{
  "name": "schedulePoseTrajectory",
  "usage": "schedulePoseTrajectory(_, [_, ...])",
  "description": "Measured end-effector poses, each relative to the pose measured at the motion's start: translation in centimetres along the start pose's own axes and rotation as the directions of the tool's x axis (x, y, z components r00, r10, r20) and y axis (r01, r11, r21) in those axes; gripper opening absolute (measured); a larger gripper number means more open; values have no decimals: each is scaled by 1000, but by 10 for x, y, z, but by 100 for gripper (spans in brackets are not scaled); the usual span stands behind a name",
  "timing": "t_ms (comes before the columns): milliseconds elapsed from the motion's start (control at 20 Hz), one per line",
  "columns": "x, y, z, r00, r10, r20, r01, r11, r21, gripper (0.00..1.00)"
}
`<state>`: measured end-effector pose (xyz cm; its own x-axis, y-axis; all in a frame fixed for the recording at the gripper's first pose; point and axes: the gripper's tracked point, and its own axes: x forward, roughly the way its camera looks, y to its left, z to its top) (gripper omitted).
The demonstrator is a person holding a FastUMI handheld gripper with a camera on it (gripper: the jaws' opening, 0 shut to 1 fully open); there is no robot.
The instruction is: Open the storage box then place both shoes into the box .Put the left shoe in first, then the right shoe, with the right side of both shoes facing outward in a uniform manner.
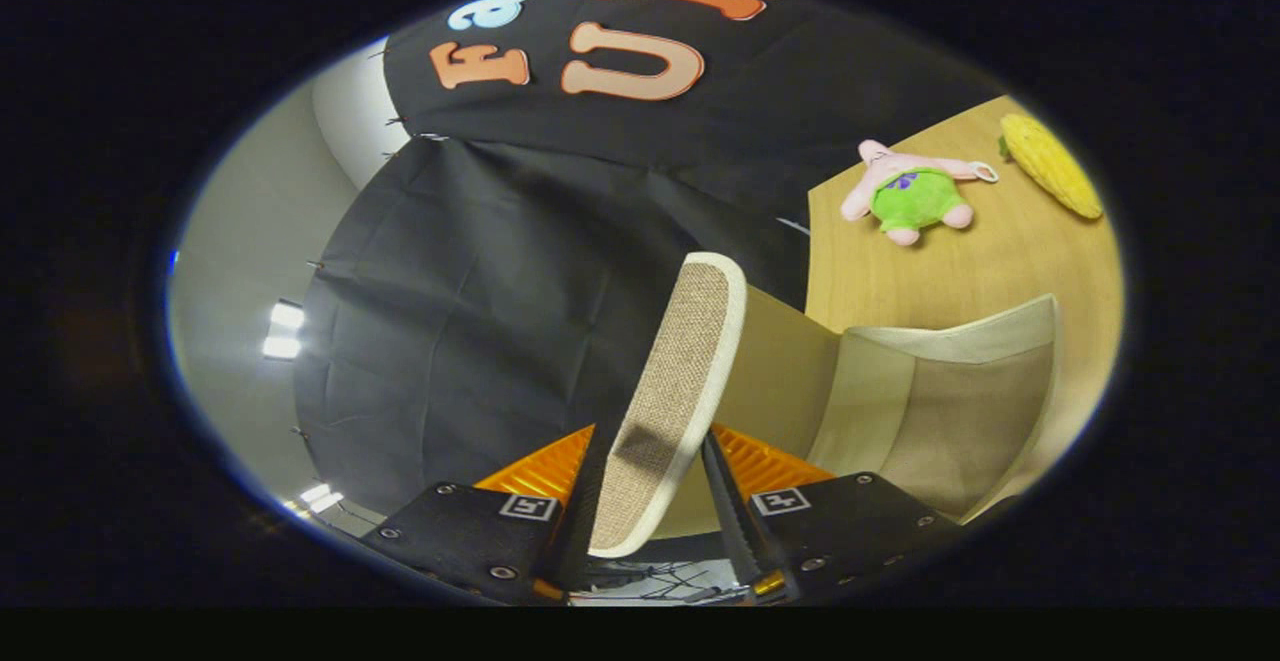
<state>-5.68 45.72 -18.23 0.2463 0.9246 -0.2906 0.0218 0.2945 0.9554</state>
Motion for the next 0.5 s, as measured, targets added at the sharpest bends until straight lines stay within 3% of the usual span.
schedulePoseTrajectory(300, [34,1,-19,997,-57,-44,55,998,-39,42])
schedulePoseTrajectory(450, [28,-21,-14,990,-142,-8,140,983,-117,42])
schedulePoseTrajectory(500, [21,-37,-9,983,-182,5,180,973,-141,51])
